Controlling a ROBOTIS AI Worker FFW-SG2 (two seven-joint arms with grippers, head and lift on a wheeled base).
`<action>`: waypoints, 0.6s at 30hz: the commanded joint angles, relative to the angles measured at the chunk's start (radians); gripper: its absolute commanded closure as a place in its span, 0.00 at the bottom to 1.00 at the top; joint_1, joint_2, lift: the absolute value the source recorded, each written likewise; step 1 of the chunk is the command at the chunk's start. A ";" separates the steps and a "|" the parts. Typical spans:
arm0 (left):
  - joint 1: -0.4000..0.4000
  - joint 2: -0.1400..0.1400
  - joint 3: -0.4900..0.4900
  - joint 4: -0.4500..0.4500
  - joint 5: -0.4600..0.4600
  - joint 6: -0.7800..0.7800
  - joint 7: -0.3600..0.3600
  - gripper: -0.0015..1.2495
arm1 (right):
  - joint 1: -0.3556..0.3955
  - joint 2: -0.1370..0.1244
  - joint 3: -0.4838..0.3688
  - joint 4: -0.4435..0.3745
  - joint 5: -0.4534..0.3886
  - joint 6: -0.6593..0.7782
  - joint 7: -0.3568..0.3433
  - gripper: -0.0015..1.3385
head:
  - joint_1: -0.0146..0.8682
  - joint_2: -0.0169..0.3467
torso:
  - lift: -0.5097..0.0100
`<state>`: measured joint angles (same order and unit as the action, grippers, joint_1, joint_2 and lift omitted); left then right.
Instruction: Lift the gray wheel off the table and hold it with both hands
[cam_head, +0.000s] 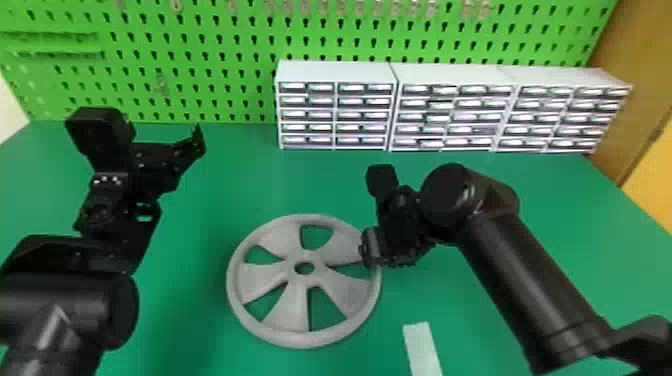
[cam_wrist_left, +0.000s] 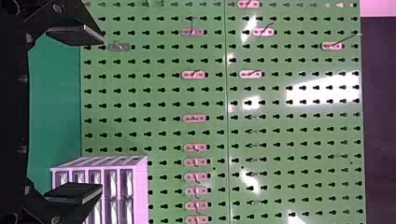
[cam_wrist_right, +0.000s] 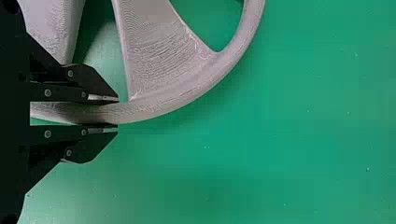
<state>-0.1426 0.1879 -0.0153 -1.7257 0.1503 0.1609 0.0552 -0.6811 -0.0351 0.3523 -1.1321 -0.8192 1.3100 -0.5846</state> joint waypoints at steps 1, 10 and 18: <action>0.000 0.001 0.000 0.000 0.000 0.000 0.000 0.14 | 0.002 -0.002 -0.001 -0.008 0.002 -0.003 0.000 0.81 | 0.82 0.09 | 0.79; 0.000 -0.001 0.000 0.000 0.000 0.000 0.002 0.14 | 0.017 -0.006 -0.022 -0.084 0.055 -0.028 0.000 0.82 | 0.82 0.09 | 0.79; 0.000 -0.001 0.000 0.000 0.003 0.002 0.002 0.14 | 0.046 -0.008 -0.038 -0.172 0.103 -0.069 0.006 0.82 | 0.82 0.09 | 0.79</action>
<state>-0.1426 0.1875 -0.0154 -1.7257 0.1524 0.1611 0.0568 -0.6525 -0.0430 0.3219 -1.2577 -0.7487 1.2623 -0.5831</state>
